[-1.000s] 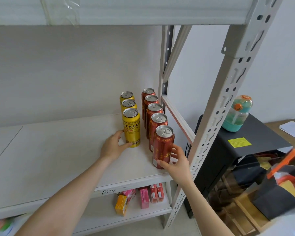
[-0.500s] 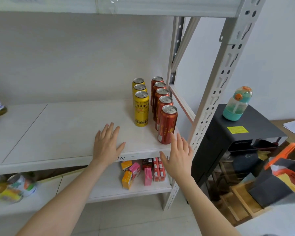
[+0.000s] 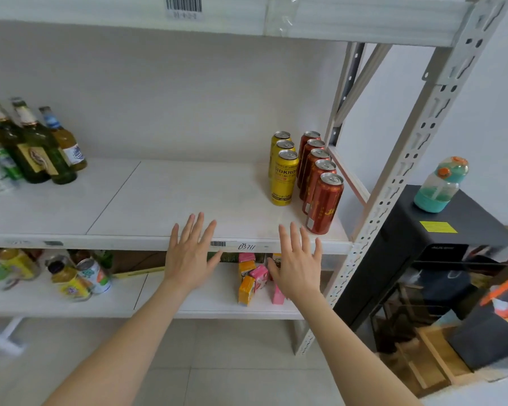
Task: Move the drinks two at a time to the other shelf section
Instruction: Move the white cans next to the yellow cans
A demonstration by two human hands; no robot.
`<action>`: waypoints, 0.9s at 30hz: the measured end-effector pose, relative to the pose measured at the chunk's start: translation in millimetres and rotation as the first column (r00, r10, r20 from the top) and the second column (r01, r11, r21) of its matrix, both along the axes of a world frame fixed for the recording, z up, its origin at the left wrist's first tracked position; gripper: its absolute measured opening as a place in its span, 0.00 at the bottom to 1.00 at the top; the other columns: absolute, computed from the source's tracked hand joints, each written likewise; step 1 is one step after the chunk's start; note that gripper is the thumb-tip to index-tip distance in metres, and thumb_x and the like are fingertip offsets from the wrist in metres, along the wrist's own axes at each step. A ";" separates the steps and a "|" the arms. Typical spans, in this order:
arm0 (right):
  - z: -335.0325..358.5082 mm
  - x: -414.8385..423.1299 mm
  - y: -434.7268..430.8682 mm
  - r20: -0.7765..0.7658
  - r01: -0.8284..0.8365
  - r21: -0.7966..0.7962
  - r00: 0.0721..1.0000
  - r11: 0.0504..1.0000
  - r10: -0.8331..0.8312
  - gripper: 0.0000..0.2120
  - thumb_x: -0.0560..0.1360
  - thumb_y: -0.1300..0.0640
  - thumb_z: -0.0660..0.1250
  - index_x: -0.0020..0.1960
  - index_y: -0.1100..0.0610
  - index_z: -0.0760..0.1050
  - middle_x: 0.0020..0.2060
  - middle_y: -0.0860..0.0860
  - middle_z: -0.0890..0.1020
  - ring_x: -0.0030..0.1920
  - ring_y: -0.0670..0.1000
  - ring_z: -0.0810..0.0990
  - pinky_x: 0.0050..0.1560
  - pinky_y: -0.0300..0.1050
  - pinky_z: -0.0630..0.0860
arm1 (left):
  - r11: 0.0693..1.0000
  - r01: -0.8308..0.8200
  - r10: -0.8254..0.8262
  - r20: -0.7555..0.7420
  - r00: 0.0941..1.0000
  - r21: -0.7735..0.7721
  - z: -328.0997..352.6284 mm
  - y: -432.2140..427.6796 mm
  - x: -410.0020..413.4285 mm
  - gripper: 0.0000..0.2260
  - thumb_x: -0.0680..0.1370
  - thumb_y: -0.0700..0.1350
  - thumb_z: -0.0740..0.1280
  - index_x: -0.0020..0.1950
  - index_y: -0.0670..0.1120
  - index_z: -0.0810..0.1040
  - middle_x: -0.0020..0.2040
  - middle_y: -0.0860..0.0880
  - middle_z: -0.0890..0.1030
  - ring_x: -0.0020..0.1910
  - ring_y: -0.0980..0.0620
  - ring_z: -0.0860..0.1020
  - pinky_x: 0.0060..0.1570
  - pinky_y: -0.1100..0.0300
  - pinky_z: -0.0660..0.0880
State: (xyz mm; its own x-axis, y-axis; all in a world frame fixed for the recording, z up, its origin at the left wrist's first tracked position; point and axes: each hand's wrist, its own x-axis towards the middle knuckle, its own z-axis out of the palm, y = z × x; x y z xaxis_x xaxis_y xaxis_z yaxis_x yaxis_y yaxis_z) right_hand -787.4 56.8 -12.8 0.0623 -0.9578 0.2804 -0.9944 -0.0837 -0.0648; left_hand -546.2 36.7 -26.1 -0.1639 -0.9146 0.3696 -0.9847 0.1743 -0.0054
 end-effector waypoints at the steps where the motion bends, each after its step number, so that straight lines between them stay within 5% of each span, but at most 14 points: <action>1: -0.3 7.7 0.4 -0.012 -0.014 0.013 1.000 1.000 0.014 0.38 0.77 0.37 0.58 0.79 0.52 0.50 0.78 0.55 0.56 0.77 0.59 0.54 0.74 0.64 0.51 | 1.000 -0.003 0.003 0.004 1.000 0.001 0.1 2.8 7.5 0.32 0.77 0.60 0.64 0.77 0.47 0.64 0.78 0.41 0.62 0.77 0.41 0.59 0.73 0.38 0.58; 8: 2.2 78.2 -2.9 -0.035 -0.042 0.054 0.998 0.998 0.044 0.36 0.79 0.38 0.55 0.79 0.52 0.44 0.79 0.55 0.49 0.79 0.58 0.47 0.75 0.63 0.44 | 1.000 -0.018 0.018 0.055 0.998 0.000 0.7 7.9 79.3 0.32 0.77 0.60 0.65 0.77 0.47 0.64 0.77 0.41 0.64 0.77 0.41 0.61 0.73 0.39 0.59; 14: -1.0 163.2 -10.2 -0.023 0.021 0.022 1.000 1.000 -0.020 0.38 0.71 0.39 0.69 0.75 0.55 0.63 0.73 0.57 0.68 0.73 0.61 0.66 0.69 0.67 0.62 | 1.000 0.009 -0.009 0.092 0.996 0.006 0.8 1.8 167.0 0.31 0.77 0.60 0.65 0.76 0.48 0.66 0.76 0.42 0.65 0.76 0.41 0.63 0.72 0.39 0.60; 22: 0.1 267.3 -20.1 -0.019 -0.061 0.061 0.998 0.996 0.062 0.36 0.79 0.38 0.54 0.79 0.51 0.43 0.79 0.54 0.48 0.79 0.58 0.47 0.74 0.64 0.42 | 0.998 -0.051 0.048 0.101 0.994 0.029 0.1 6.7 275.3 0.31 0.76 0.60 0.66 0.75 0.48 0.68 0.76 0.41 0.66 0.76 0.41 0.63 0.72 0.38 0.61; 27: 1.5 325.3 -30.2 -0.026 -0.112 0.078 0.993 0.991 0.115 0.35 0.80 0.38 0.52 0.79 0.51 0.40 0.79 0.54 0.46 0.79 0.58 0.45 0.74 0.64 0.41 | 0.996 -0.087 0.084 0.096 0.992 0.036 0.0 6.2 327.6 0.30 0.75 0.59 0.68 0.74 0.47 0.70 0.74 0.40 0.69 0.74 0.40 0.67 0.70 0.38 0.62</action>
State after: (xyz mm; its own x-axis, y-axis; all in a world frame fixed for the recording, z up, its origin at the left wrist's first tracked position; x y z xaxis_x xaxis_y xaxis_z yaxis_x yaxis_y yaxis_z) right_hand -462.1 26.6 -11.2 0.1793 -0.9627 0.2027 -0.9803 -0.1922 -0.0455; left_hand -218.7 42.8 -26.2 -0.1169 -0.9404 0.3194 -0.9914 0.0914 -0.0938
